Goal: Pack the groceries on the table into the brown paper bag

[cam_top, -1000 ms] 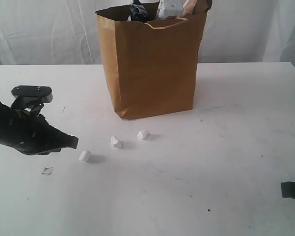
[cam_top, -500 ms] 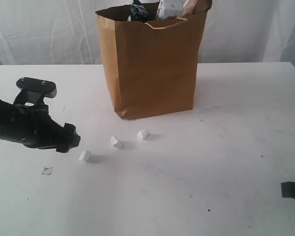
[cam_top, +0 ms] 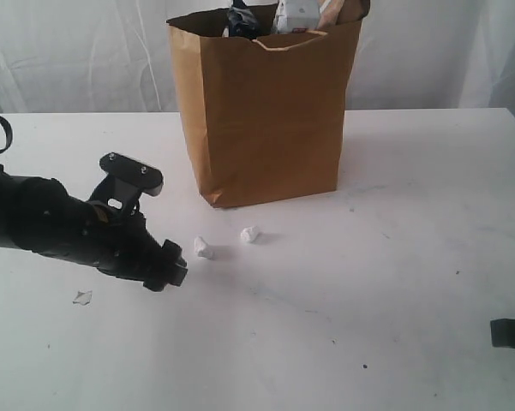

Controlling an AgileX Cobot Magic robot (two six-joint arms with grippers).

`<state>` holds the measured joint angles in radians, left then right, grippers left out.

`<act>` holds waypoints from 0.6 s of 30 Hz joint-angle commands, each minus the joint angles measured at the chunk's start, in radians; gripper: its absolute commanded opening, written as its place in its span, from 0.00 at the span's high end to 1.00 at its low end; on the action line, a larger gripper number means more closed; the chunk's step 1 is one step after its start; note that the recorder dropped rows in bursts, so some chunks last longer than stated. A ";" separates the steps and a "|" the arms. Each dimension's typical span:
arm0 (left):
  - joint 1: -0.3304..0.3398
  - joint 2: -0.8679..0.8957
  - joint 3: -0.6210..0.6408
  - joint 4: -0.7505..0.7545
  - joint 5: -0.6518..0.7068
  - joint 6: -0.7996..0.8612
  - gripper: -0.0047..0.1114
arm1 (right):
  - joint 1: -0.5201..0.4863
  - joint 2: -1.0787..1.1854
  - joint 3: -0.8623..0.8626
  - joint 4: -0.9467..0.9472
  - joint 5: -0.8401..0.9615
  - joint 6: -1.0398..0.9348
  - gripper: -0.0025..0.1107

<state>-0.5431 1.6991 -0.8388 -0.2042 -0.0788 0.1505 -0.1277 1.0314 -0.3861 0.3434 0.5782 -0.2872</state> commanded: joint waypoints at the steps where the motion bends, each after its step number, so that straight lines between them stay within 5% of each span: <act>1: -0.005 0.026 -0.003 0.004 0.028 0.006 0.27 | -0.001 0.000 0.008 0.004 0.009 0.003 0.98; 5: -0.005 0.029 -0.003 0.004 0.020 0.006 0.35 | -0.001 -0.002 0.008 0.004 0.011 0.003 0.98; 14: -0.005 0.029 -0.003 0.004 0.027 0.006 0.96 | -0.001 -0.002 0.008 0.004 0.011 0.003 0.98; 18: 0.005 -0.028 -0.003 0.004 0.032 0.007 0.96 | -0.001 -0.002 0.008 0.004 0.011 0.003 0.98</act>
<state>-0.5431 1.7123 -0.8388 -0.1946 -0.0637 0.1551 -0.1277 1.0314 -0.3861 0.3434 0.5898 -0.2872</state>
